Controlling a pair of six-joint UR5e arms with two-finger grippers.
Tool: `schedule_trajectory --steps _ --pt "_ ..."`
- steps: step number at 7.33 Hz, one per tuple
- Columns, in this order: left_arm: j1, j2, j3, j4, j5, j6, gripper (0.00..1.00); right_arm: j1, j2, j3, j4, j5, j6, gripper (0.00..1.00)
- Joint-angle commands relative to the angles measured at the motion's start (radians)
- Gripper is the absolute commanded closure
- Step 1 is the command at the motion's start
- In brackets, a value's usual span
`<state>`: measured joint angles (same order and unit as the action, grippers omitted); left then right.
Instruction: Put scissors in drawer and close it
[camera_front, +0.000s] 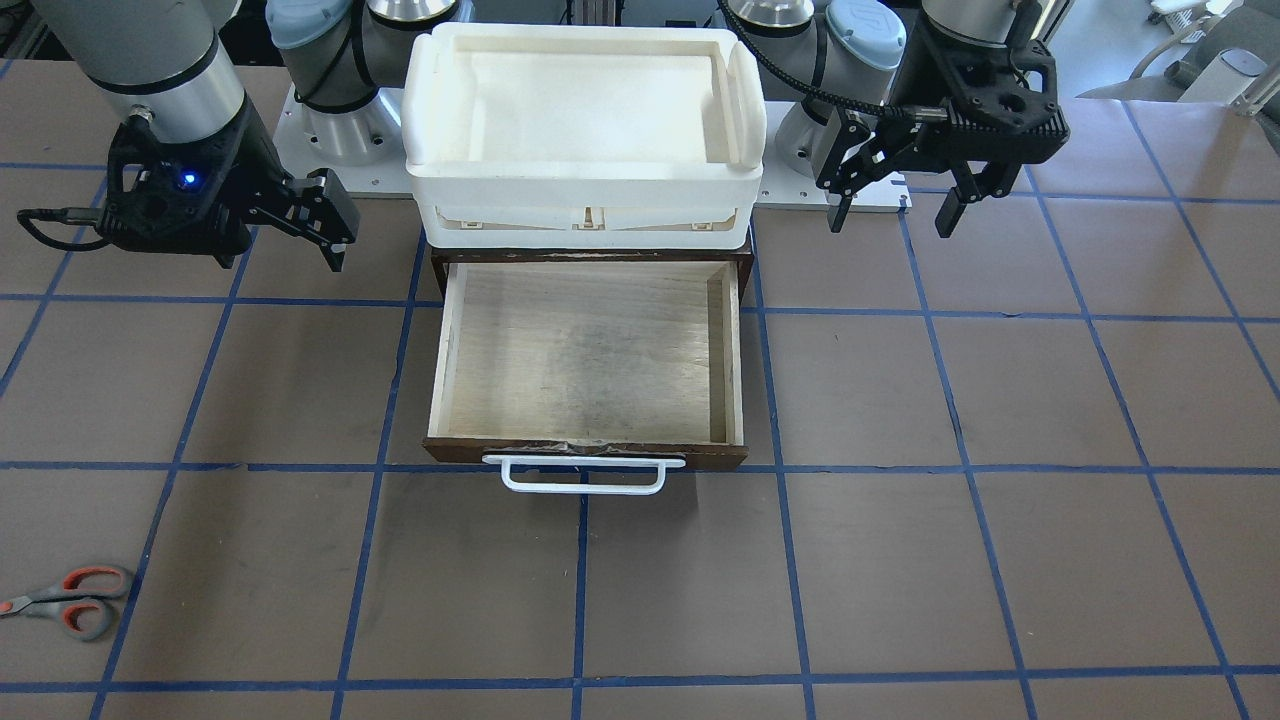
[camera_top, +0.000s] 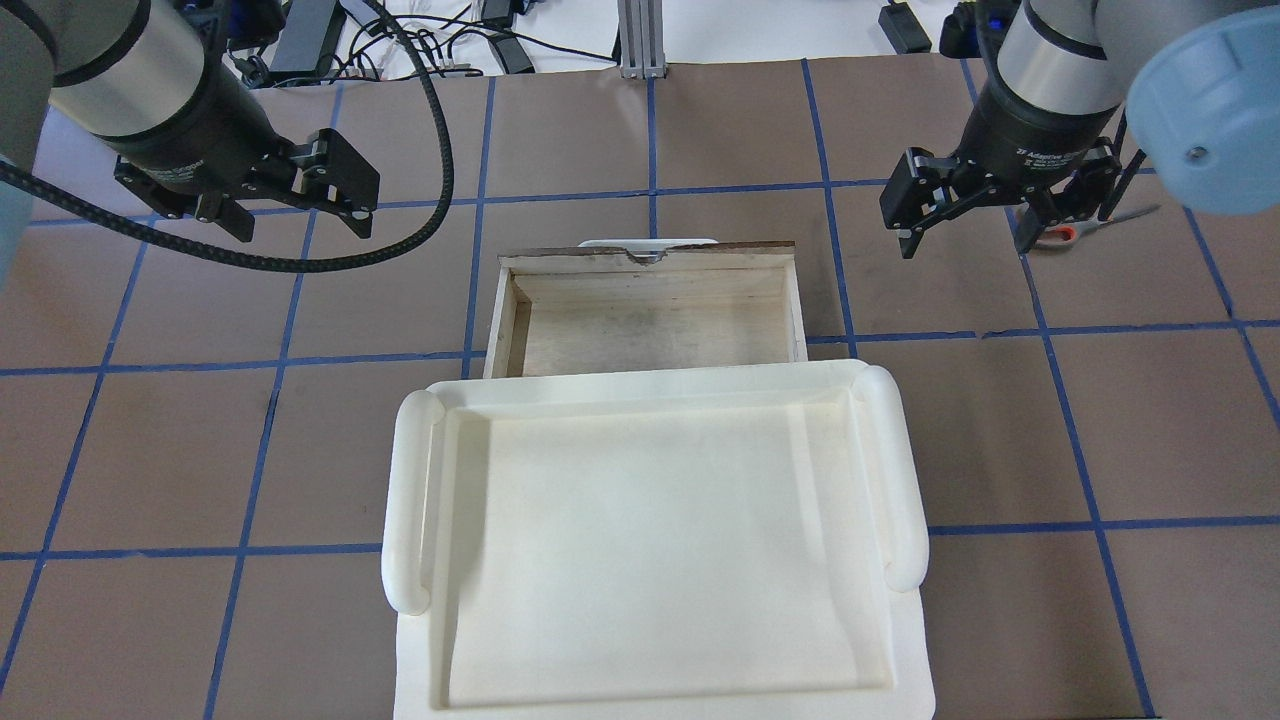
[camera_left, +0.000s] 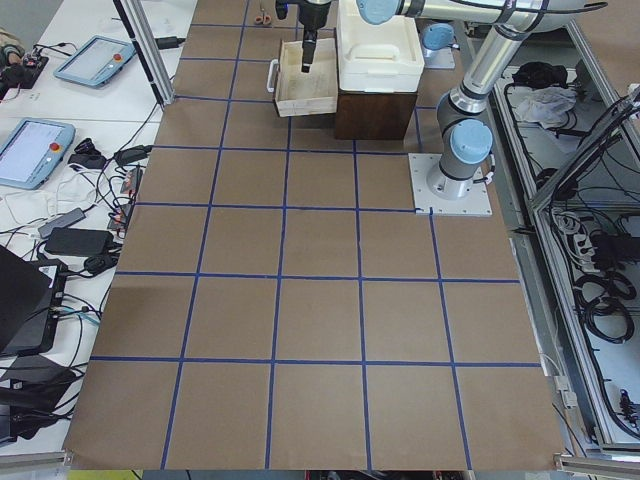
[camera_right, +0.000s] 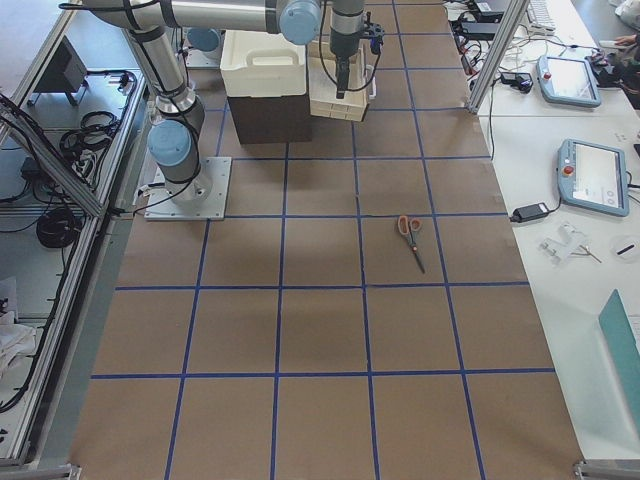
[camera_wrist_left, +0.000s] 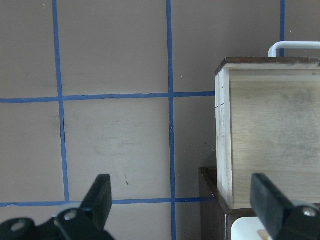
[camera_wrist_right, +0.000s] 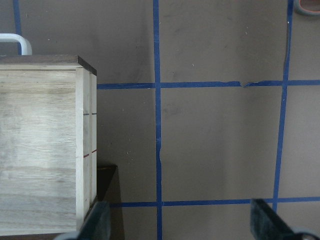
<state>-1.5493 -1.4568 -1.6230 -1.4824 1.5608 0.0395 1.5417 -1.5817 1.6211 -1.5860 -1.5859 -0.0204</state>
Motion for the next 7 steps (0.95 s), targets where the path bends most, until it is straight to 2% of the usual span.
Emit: schedule_trajectory --steps 1,7 --pt "0.0 0.001 0.0 -0.005 -0.001 0.0 0.0 0.0 0.0 0.0 -0.009 0.001 0.002 0.0" --pt "0.0 -0.001 0.0 -0.01 -0.001 -0.001 0.0 -0.005 0.0 0.0 0.001 0.0 0.004 0.0"
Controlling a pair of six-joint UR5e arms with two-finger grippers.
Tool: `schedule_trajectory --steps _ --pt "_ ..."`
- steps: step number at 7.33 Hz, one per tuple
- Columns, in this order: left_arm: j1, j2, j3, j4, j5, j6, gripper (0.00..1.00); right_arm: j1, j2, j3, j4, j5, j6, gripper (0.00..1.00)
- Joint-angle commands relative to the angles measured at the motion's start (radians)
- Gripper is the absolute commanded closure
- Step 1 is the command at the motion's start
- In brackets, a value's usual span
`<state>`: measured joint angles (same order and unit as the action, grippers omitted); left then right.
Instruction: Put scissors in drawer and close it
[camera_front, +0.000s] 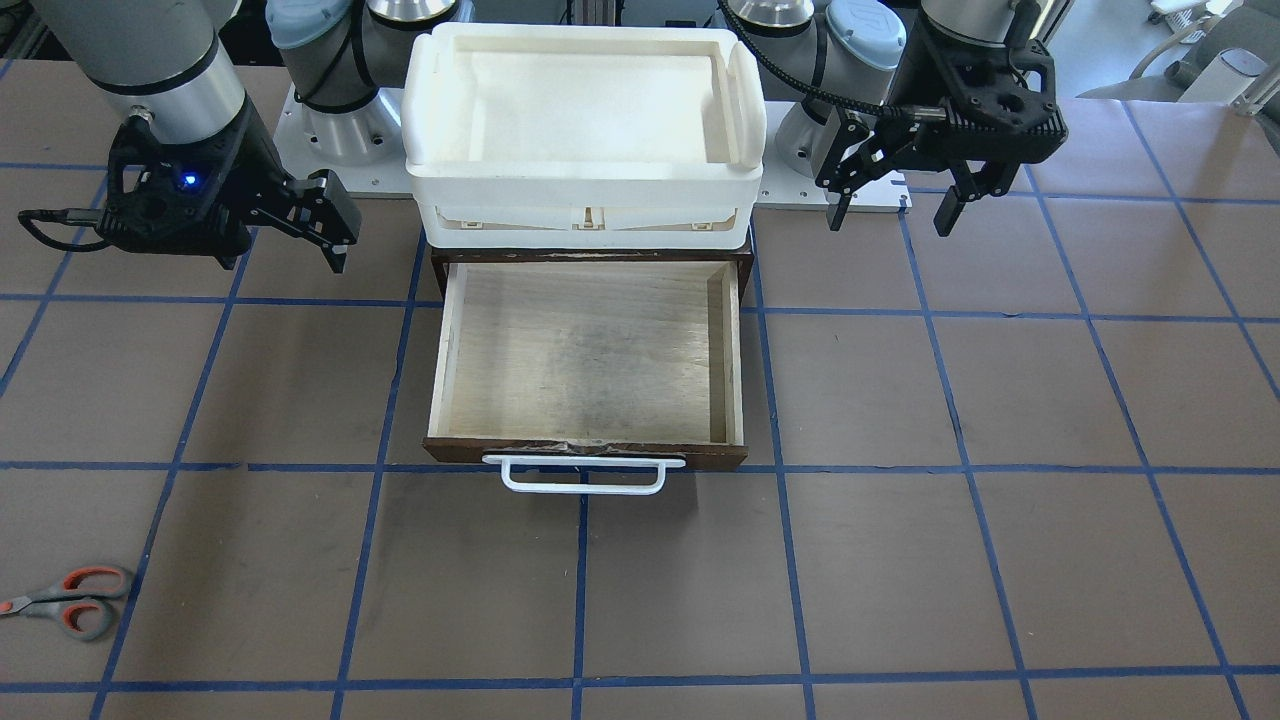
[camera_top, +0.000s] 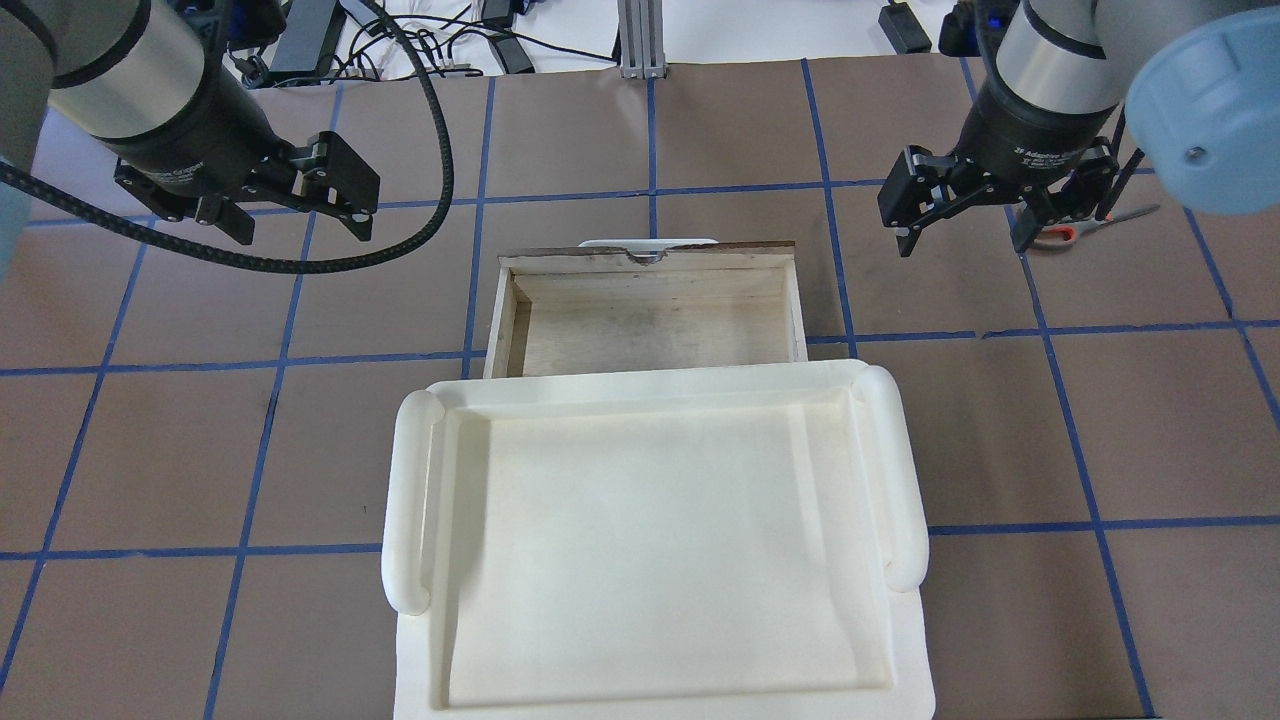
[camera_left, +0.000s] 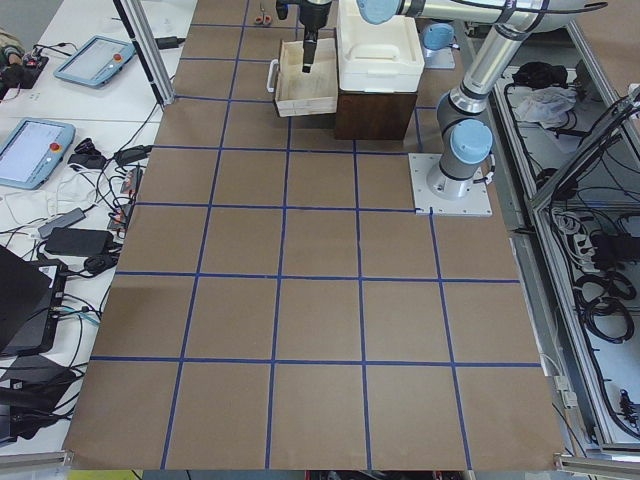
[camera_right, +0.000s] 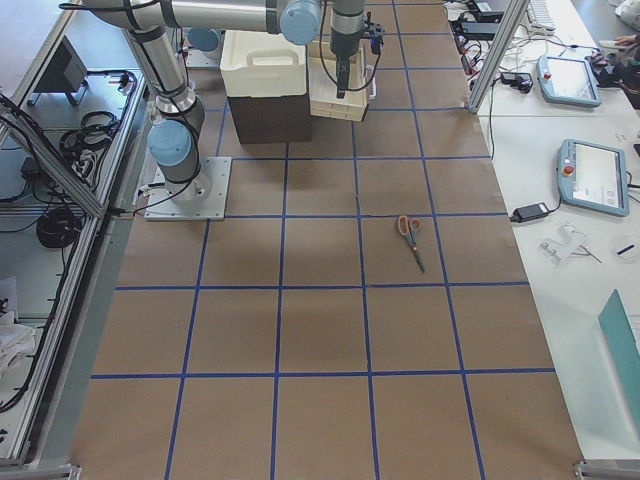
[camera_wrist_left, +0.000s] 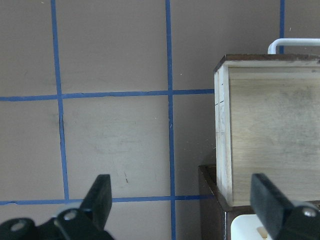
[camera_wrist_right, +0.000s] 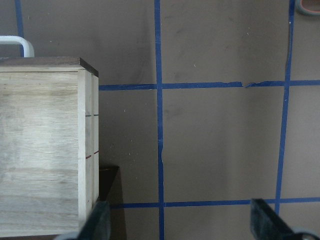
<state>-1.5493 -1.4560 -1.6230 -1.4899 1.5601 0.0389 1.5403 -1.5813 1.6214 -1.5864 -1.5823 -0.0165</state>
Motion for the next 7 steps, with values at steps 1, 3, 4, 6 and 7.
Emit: schedule_trajectory --steps 1,3,4,6,7 --pt "0.0 0.0 0.0 -0.004 0.0 -0.001 0.0 -0.018 0.001 0.0 -0.003 -0.011 -0.014 0.0" --pt "0.0 0.005 0.0 -0.004 0.0 0.001 0.0 -0.13 0.009 0.0 -0.013 -0.01 -0.308 0.0" --pt "0.0 0.005 0.0 -0.004 0.0 0.001 0.0 -0.205 0.011 0.0 -0.015 -0.001 -0.5 0.0" --pt "0.002 0.008 0.002 -0.004 0.0 0.001 0.0 -0.23 0.056 -0.002 -0.084 -0.01 -0.713 0.0" --pt "0.003 0.009 0.002 -0.004 0.002 0.001 0.0 -0.23 0.095 -0.002 -0.096 0.001 -0.864 0.0"
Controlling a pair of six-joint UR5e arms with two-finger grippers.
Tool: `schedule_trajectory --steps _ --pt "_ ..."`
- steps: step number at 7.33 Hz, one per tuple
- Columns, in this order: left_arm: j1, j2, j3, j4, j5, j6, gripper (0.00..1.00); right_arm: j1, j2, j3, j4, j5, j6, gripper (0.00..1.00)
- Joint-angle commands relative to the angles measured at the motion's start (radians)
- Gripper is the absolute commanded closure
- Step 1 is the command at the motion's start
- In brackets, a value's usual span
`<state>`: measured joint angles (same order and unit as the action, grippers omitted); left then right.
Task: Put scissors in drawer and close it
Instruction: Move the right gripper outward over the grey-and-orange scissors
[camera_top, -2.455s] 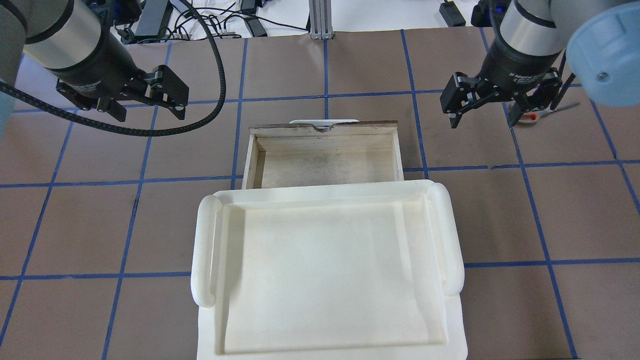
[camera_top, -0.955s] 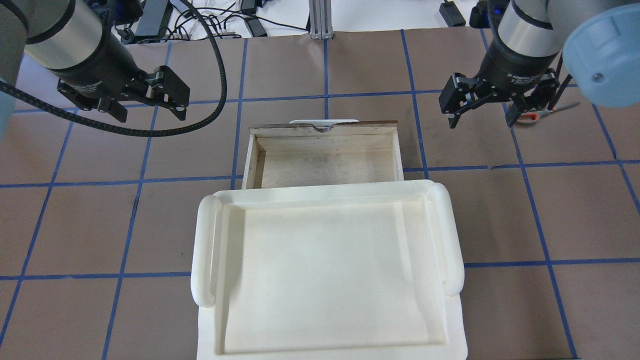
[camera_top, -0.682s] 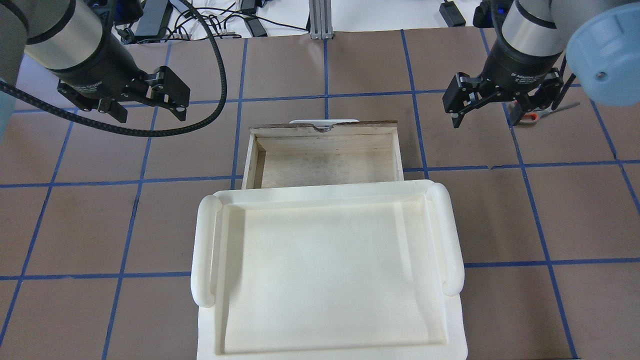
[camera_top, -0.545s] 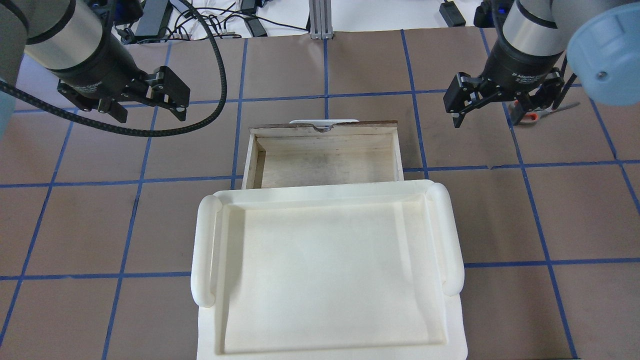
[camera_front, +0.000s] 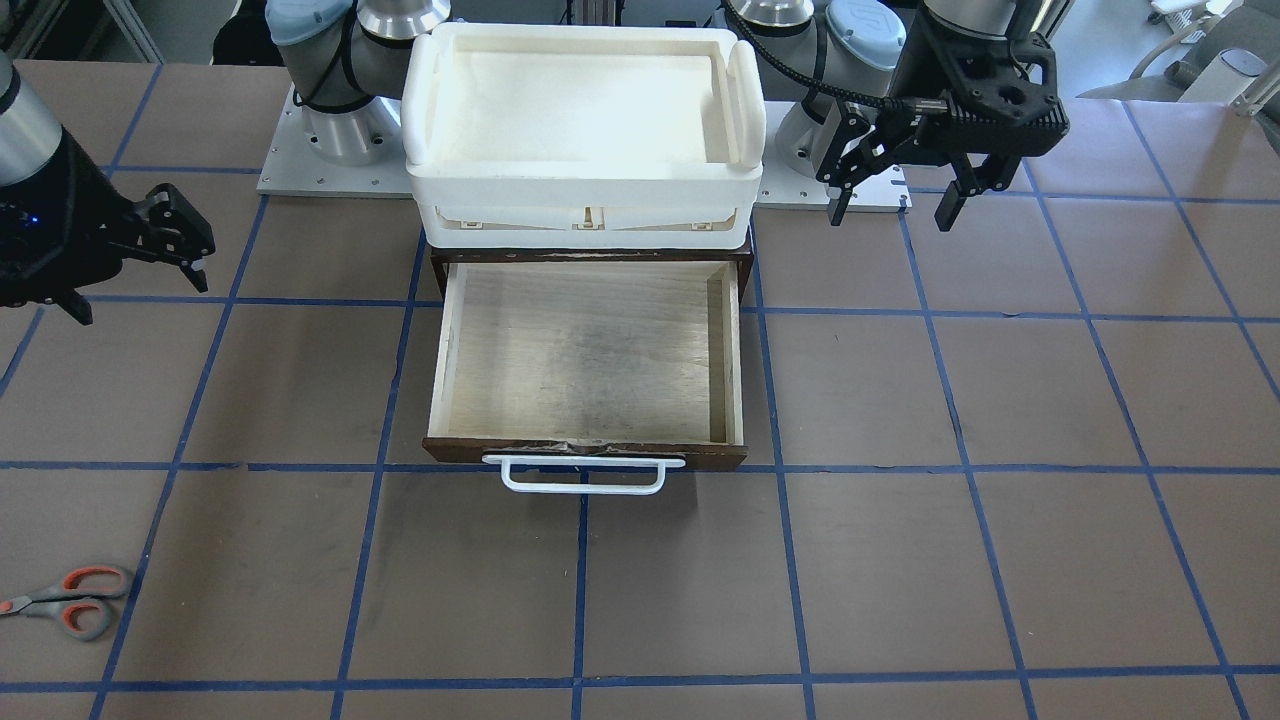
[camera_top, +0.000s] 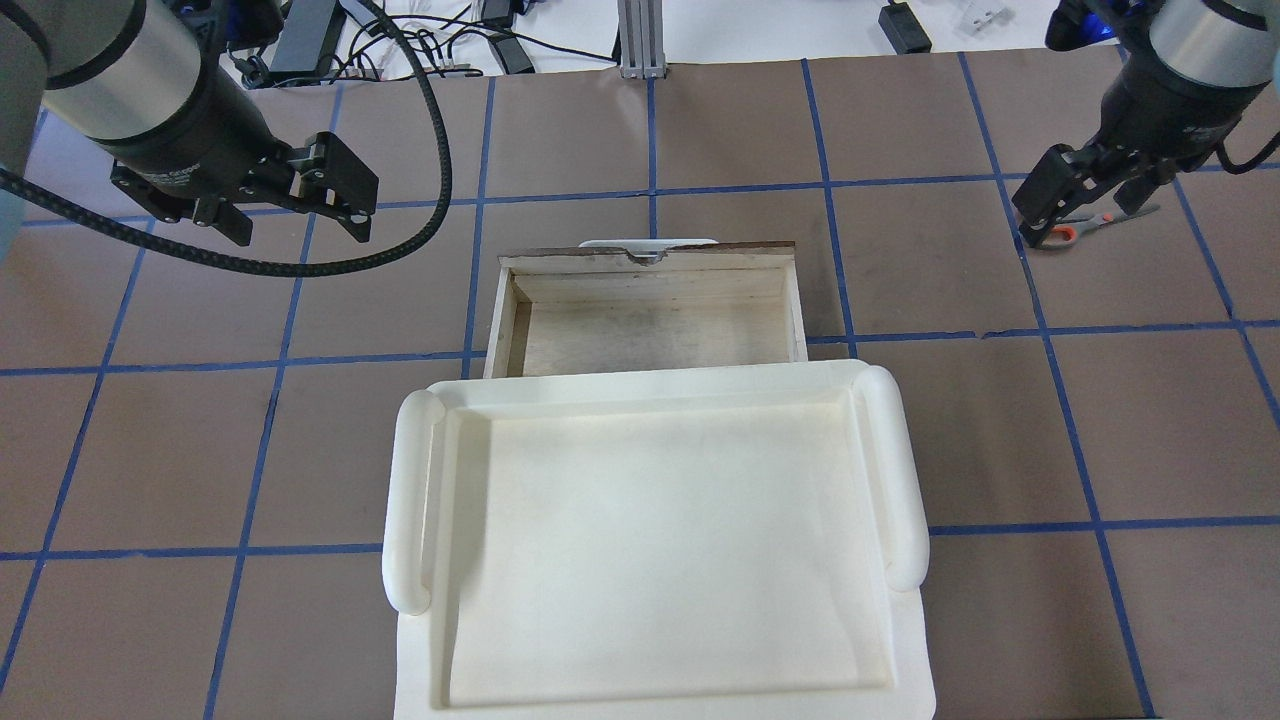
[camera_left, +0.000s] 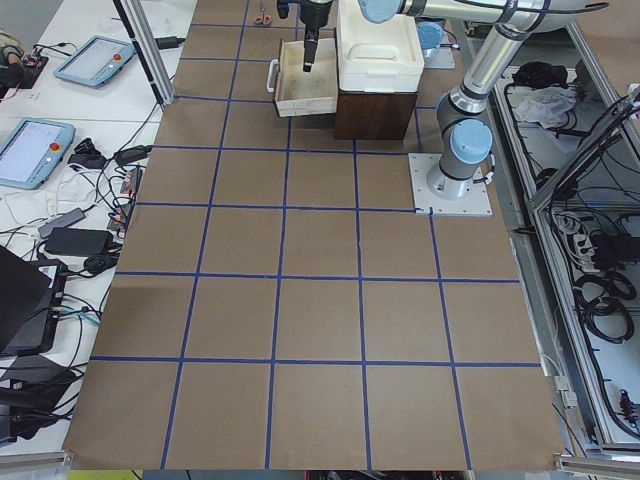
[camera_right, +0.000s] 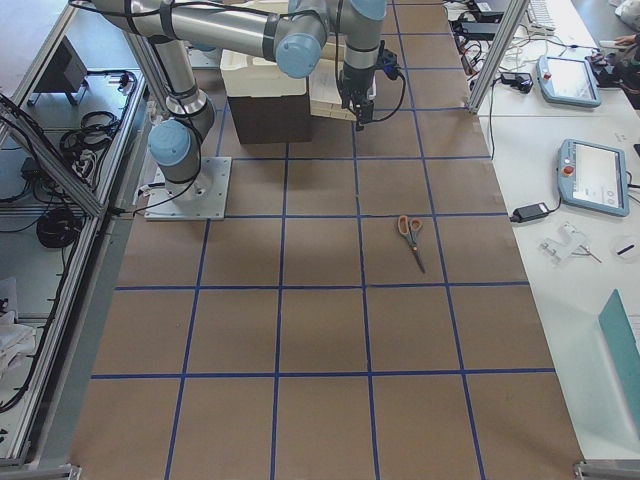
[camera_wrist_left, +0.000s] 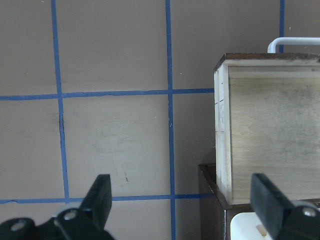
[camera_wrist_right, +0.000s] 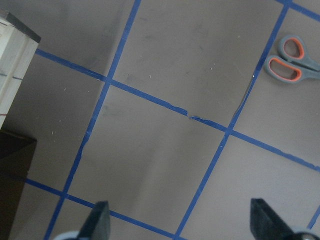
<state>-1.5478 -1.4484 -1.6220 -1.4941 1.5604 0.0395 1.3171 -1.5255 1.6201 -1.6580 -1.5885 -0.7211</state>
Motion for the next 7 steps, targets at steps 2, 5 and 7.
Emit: schedule_trajectory --steps 2,5,7 --pt "0.002 0.0 0.001 0.0 0.0 0.0 0.0 -0.044 0.128 0.0 -0.226 0.007 -0.596 0.0" --pt "-0.001 -0.004 0.001 0.002 -0.002 0.0 0.0 -0.114 0.204 0.0 -0.249 0.058 -0.773 0.0" --pt "-0.003 0.002 0.001 0.0 0.0 0.0 0.0 -0.118 0.232 0.0 -0.296 0.041 -0.808 0.0"
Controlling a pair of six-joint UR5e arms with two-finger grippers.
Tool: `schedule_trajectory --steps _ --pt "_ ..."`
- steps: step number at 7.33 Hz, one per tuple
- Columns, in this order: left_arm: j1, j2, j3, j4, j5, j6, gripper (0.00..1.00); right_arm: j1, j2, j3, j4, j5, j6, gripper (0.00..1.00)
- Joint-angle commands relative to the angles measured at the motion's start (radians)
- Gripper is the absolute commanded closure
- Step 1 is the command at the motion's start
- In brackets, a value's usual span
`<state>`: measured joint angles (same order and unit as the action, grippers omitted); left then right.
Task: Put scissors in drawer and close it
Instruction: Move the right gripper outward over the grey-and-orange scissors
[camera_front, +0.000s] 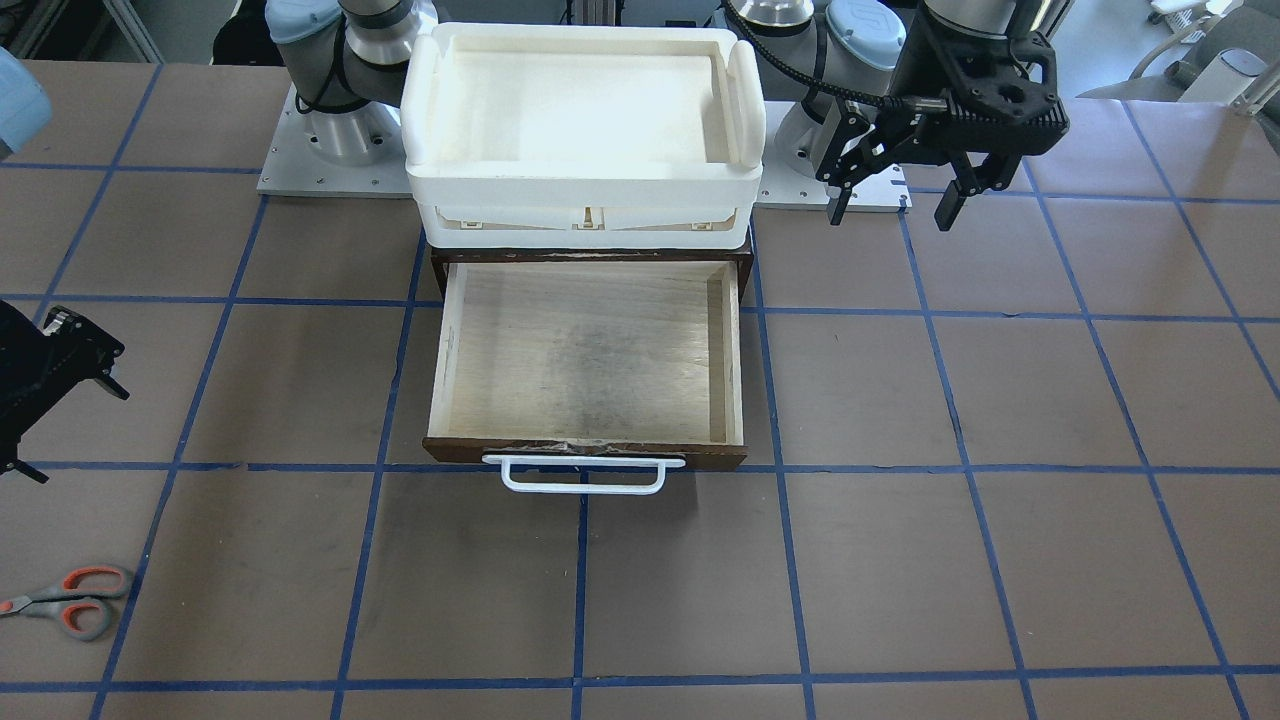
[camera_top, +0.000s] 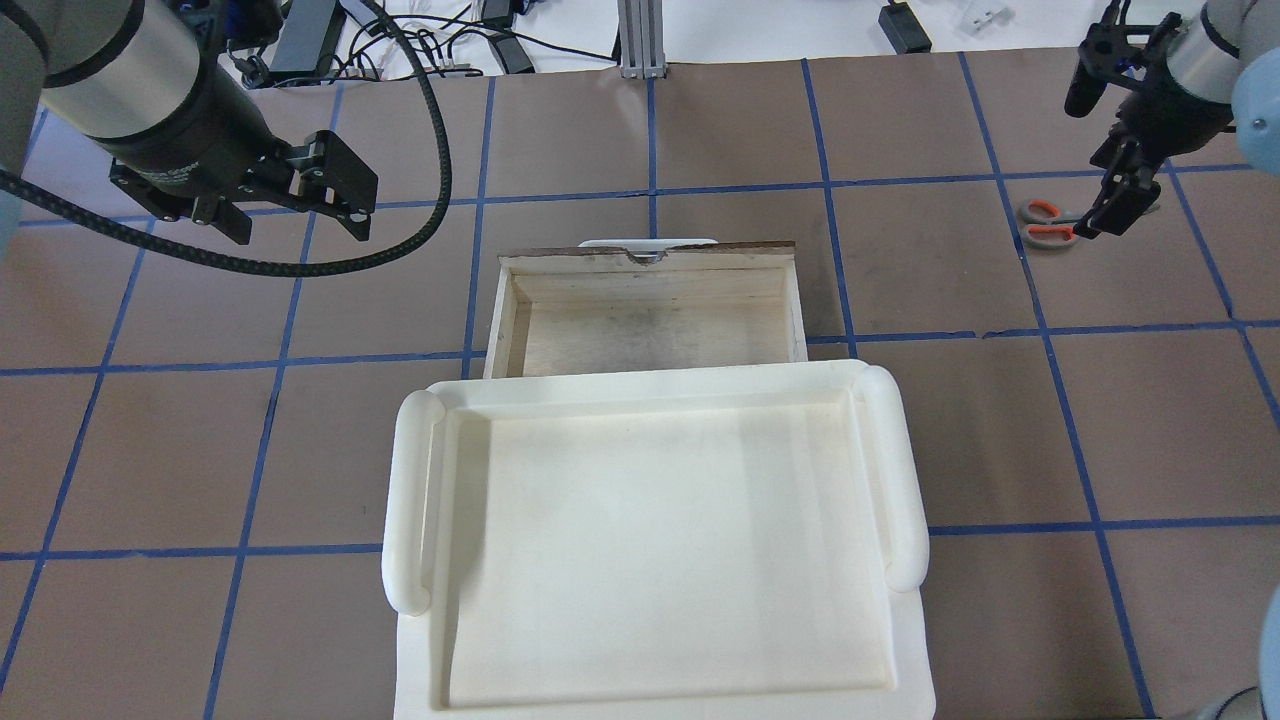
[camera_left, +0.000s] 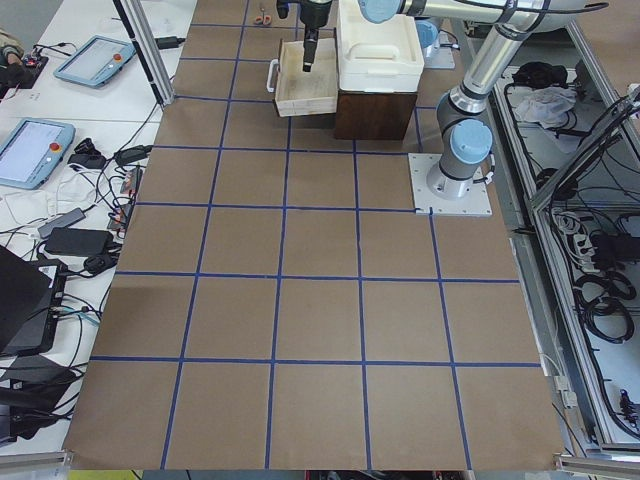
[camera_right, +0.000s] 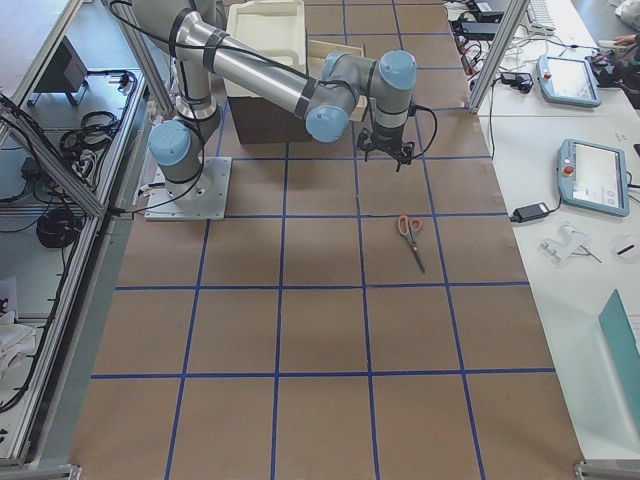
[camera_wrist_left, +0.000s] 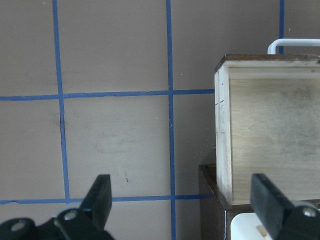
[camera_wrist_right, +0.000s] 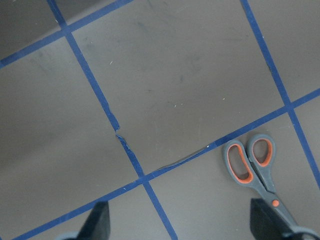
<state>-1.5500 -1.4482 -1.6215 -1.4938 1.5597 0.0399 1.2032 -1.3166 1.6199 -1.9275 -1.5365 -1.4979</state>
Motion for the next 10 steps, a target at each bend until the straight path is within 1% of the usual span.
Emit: schedule_trajectory --steps 1,3,4,5,6,7,8,10 --pt "-0.001 0.008 0.0 -0.002 0.0 0.0 0.0 -0.017 0.052 -0.002 -0.039 -0.007 -0.167 0.0" --pt "0.001 0.026 0.002 -0.013 0.002 0.0 0.0 -0.072 0.123 -0.014 -0.129 0.009 -0.415 0.0" --pt "-0.001 0.02 0.0 -0.013 -0.001 -0.002 0.0 -0.086 0.149 -0.017 -0.152 0.007 -0.485 0.0" --pt "-0.001 0.022 0.0 -0.013 -0.001 -0.002 0.0 -0.114 0.172 -0.02 -0.168 0.013 -0.615 0.0" --pt "-0.001 0.022 0.0 -0.013 -0.003 -0.002 0.0 -0.12 0.215 -0.046 -0.192 0.042 -0.716 0.0" --pt "-0.001 0.016 0.0 -0.011 -0.004 0.0 0.0 -0.125 0.264 -0.083 -0.192 0.044 -0.785 0.0" --pt "-0.001 0.008 0.002 -0.005 -0.007 0.0 0.0 -0.125 0.298 -0.109 -0.197 0.035 -0.809 0.0" --pt "-0.001 0.006 0.0 -0.005 -0.003 -0.002 0.0 -0.125 0.345 -0.129 -0.243 0.03 -0.834 0.0"
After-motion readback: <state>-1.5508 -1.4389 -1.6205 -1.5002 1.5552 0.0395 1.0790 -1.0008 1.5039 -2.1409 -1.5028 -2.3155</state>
